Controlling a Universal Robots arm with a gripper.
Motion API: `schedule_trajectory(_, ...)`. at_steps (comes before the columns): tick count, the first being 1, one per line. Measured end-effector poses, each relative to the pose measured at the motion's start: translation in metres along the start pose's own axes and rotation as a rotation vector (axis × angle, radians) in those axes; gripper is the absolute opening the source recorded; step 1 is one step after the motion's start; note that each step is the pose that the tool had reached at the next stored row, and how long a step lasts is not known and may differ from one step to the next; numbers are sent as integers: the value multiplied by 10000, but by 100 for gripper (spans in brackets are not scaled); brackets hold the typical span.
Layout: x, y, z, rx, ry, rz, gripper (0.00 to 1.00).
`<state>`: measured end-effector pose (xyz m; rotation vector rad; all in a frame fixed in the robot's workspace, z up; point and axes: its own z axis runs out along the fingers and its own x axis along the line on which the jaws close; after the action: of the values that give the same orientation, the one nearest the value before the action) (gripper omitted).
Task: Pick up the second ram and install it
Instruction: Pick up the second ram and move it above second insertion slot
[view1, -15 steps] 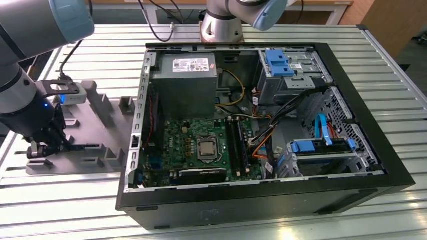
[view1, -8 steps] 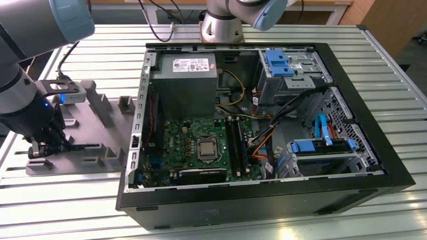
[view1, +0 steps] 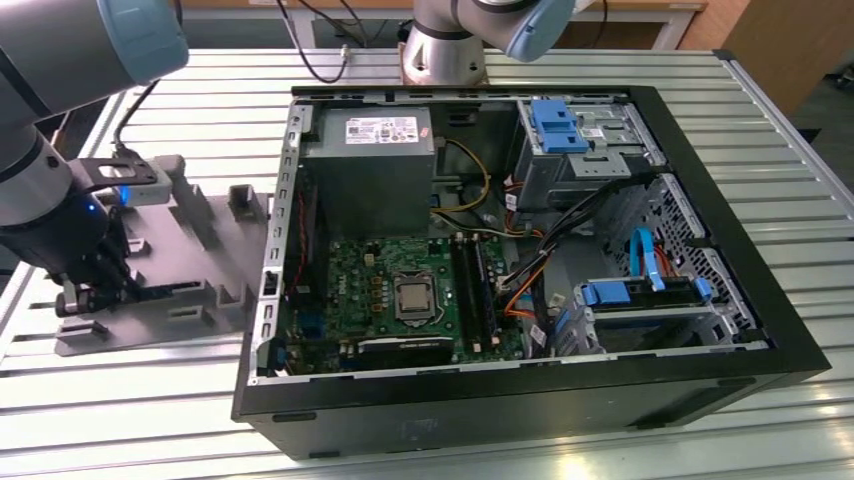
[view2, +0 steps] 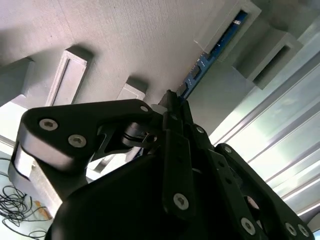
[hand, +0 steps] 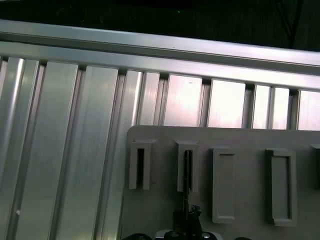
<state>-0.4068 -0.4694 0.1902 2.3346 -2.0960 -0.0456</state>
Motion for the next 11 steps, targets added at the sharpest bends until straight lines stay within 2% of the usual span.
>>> schedule_trajectory(2,0,0,0,2,4,39,14)
schedule_trajectory(8,0,0,0,12,25,950,14)
schedule_trajectory(11,-1,0,0,13,22,1029,14)
